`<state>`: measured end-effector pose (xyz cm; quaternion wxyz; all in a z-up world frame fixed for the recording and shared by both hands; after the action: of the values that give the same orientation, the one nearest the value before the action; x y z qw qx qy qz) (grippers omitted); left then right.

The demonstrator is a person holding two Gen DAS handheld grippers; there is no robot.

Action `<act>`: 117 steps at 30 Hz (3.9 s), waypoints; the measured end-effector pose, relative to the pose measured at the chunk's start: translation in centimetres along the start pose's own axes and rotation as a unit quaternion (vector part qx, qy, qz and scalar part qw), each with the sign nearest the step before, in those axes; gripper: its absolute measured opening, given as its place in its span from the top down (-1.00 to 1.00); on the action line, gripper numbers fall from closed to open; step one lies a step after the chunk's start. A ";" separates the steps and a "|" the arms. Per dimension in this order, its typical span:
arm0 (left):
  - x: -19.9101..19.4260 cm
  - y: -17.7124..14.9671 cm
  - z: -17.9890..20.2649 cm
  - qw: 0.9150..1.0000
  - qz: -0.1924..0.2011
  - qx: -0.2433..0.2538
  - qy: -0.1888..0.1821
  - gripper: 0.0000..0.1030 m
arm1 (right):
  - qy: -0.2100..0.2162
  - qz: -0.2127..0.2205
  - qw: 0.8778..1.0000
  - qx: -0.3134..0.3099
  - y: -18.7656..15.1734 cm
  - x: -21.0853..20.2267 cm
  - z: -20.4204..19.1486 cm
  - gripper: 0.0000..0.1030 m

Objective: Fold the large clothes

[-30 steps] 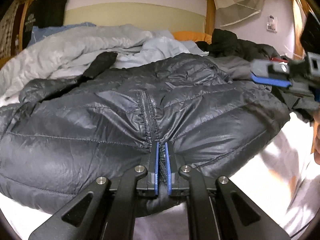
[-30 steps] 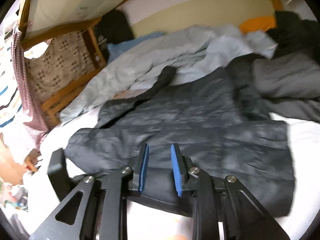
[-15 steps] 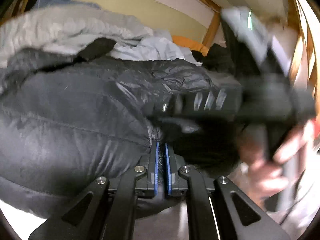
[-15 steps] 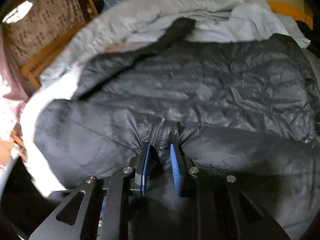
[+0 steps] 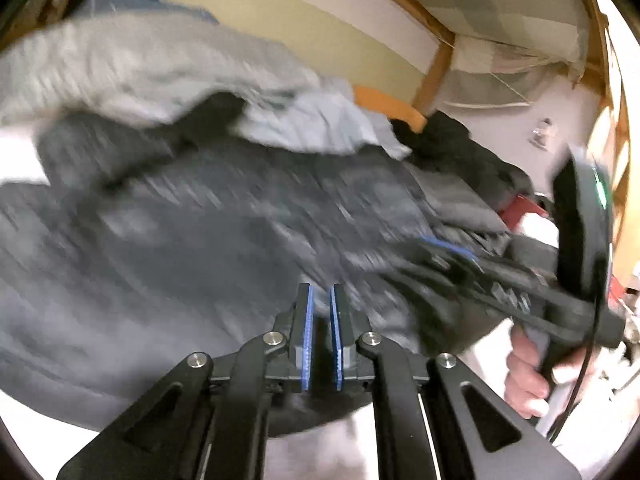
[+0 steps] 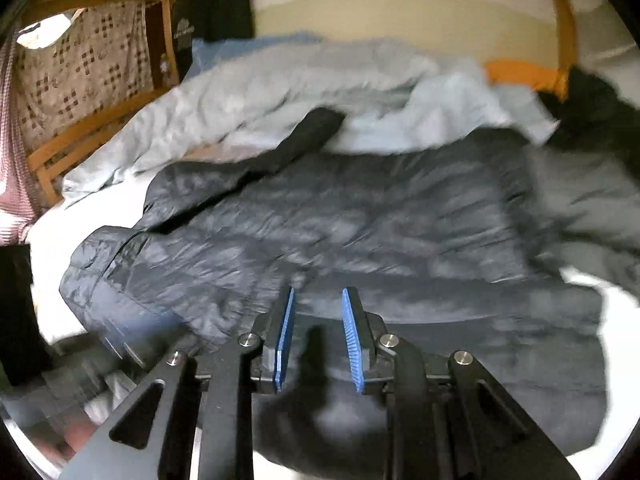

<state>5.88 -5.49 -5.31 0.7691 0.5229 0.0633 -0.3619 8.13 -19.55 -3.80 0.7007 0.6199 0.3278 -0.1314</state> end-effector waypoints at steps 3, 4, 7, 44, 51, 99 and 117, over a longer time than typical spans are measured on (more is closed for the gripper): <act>-2.2 4.1 -1.6 0.998 0.006 0.022 0.064 0.78 | -0.030 0.014 0.999 -0.019 0.5 -2.2 1.6 0.51; -2.7 5.4 -2.1 0.996 0.009 0.038 0.086 0.70 | -0.033 0.019 0.999 -0.014 0.8 -2.9 2.2 0.51; -4.4 9.8 -3.0 0.983 0.041 0.115 0.138 0.40 | -0.041 0.030 0.999 0.001 1.6 -4.2 3.6 0.51; 2.1 9.8 -26.7 0.952 -0.146 -0.037 0.266 0.98 | 0.050 -0.096 0.992 0.069 20.9 20.9 0.7 -0.25; 3.1 9.1 -27.3 0.950 -0.153 -0.031 0.272 0.98 | 0.059 -0.163 0.977 0.122 20.6 33.8 -0.7 -0.25; 3.3 10.5 -25.2 0.958 -0.121 -0.007 0.258 -0.04 | -0.217 -0.031 0.974 0.060 8.0 5.5 15.3 -0.11; 0.4 8.0 -23.1 0.964 -0.189 -0.005 0.189 0.26 | -0.146 -0.176 0.968 0.105 0.9 12.0 14.4 0.12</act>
<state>17.68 15.48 -9.71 0.6633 0.5567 0.3069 -0.3949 21.96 -30.49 -10.35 0.6377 0.5967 0.3100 -0.3756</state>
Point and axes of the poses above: each gripper's, at about its wrist camera, not at the fingertips, and x roughly the way its jaws point, z to its right, y to its top, the point moved 10 cm from there along x, roughly the way its jaws point, and after that the axes turned 4 degrees about -x, right-handed, at the moved point
